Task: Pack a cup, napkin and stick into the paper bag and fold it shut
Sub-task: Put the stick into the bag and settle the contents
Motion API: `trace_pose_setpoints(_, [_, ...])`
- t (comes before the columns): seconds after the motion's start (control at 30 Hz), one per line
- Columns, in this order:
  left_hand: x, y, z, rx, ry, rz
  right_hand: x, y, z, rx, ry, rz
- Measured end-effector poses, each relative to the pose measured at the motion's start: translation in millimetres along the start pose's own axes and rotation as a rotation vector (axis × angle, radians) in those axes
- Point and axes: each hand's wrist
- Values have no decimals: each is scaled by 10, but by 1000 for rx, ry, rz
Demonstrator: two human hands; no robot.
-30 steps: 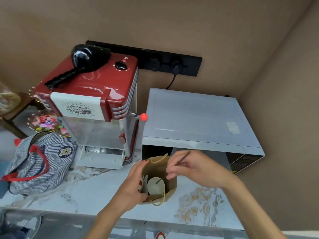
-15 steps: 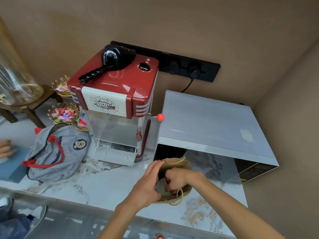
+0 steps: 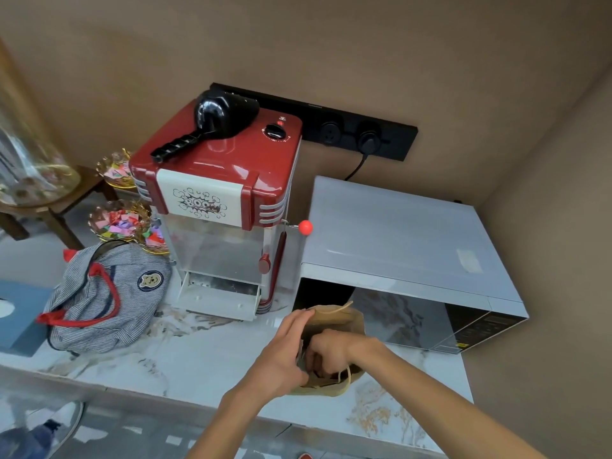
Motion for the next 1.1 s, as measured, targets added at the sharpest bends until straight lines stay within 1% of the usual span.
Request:
trace_pose_setpoints(0.17, [12, -24, 10, -12, -4, 3, 15, -24, 74, 51, 34, -28])
trace_pose_setpoints(0.3, [3, 0, 12, -4, 7, 13, -14, -63, 100, 44, 63, -31])
trace_pose_setpoints(0.37, [-11, 16, 2, 1, 25, 29, -91, -59, 49, 34, 71, -43])
trace_pose_setpoints(0.43, [-39, 32, -22, 4, 53, 58, -227, -35, -22, 84, 119, -60])
trace_pose_setpoints(0.5, [-86, 56, -72, -9, 69, 101, -424, 50, -90, 270, 203, -94])
trace_pose_setpoints(0.6, [-186, 44, -204, -31, 85, 138, -825, 284, -133, 756, 297, -208])
trace_pose_setpoints(0.67, [-266, -62, -312, -60, 98, 147, -1061, 493, -67, 1037, 452, -251])
trace_pose_setpoints(0.7, [-307, -141, -363, -89, 100, 139, -1126, 615, 8, 1134, 566, -218])
trace_pose_setpoints(0.73, [-334, -230, -400, -114, 101, 119, -1144, 739, 110, 1195, 677, -148])
trace_pose_setpoints(0.77, [-362, -335, -420, -121, 98, 83, -1112, 854, 238, 1213, 747, -56])
trace_pose_setpoints(0.8, [-370, -437, -419, -111, 87, 35, -1041, 941, 374, 1184, 771, 40])
trace_pose_setpoints(0.83, [-354, -525, -393, -94, 63, -16, -938, 987, 512, 1114, 745, 121])
trace_pose_setpoints(0.9, [-263, -650, -290, -66, -11, -94, -672, 1002, 777, 920, 585, 217])
trace_pose_setpoints(0.97, [-124, -702, -153, -61, -61, -127, -416, 927, 959, 734, 443, 241])
trace_pose_setpoints(1.0, [-49, -717, -83, -56, -73, -129, -309, 877, 1009, 675, 412, 237])
trace_pose_setpoints(1.1, [123, -773, 93, -55, -76, -108, -97, 701, 1050, 584, 403, 260])
Point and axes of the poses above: each hand's wrist, its own x-axis towards the middle knuckle, its own z-axis out of the palm, y = z × x, and after that the axes turned 2 degrees about z, right-handed
